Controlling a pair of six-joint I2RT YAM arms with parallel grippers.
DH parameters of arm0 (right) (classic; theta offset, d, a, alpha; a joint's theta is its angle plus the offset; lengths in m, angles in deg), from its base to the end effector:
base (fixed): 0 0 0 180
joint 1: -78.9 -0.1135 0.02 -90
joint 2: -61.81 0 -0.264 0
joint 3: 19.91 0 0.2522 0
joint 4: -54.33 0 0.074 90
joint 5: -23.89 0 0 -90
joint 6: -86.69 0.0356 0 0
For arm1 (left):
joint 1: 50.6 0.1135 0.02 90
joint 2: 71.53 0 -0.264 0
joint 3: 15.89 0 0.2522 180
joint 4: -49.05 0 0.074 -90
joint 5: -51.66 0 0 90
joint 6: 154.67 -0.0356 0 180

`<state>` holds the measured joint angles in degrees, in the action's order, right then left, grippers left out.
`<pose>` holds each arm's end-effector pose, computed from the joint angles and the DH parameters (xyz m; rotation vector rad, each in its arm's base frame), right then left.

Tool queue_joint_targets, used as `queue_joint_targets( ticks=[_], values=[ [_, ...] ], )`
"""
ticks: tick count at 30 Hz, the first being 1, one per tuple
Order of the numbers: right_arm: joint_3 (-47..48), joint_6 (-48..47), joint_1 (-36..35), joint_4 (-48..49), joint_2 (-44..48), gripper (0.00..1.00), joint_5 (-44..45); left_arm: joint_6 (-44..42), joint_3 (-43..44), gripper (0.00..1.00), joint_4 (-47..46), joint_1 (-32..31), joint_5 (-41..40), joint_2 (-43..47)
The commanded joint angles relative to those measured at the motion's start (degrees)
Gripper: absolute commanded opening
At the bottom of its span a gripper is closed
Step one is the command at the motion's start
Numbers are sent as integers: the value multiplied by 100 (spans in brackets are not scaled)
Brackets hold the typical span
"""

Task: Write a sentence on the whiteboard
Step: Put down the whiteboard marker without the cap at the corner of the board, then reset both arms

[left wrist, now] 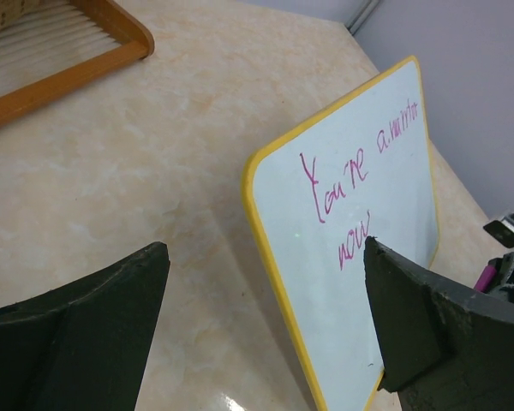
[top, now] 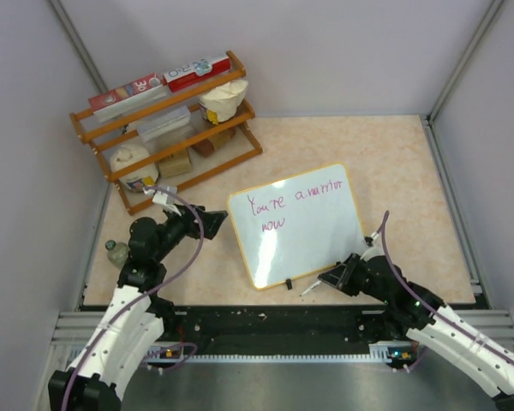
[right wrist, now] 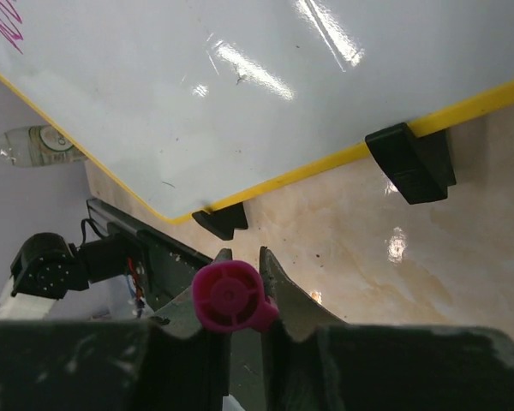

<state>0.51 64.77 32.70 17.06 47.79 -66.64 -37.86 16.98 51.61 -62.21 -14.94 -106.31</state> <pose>0.0749 0.0786 0.1493 0.4401 2.3092 1.1261 0.1554 -0.0464 0.2474 0.0968 1.7090 -0.8404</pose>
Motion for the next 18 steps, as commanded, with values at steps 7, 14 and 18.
queue_joint_targets(
  ticks=[7, 14, 18],
  values=[
    [-15, 373, 49, -488, 383, 36, 370, 184, 541, 97, -392, 28, 464, -213],
    [424, 75, 67, -743, 383, 73, 861, 202, 497, 97, -444, 28, 569, -327],
    [678, -224, 49, -787, 304, 82, 1029, 211, 479, 97, -488, 19, 543, -388]
  ],
)
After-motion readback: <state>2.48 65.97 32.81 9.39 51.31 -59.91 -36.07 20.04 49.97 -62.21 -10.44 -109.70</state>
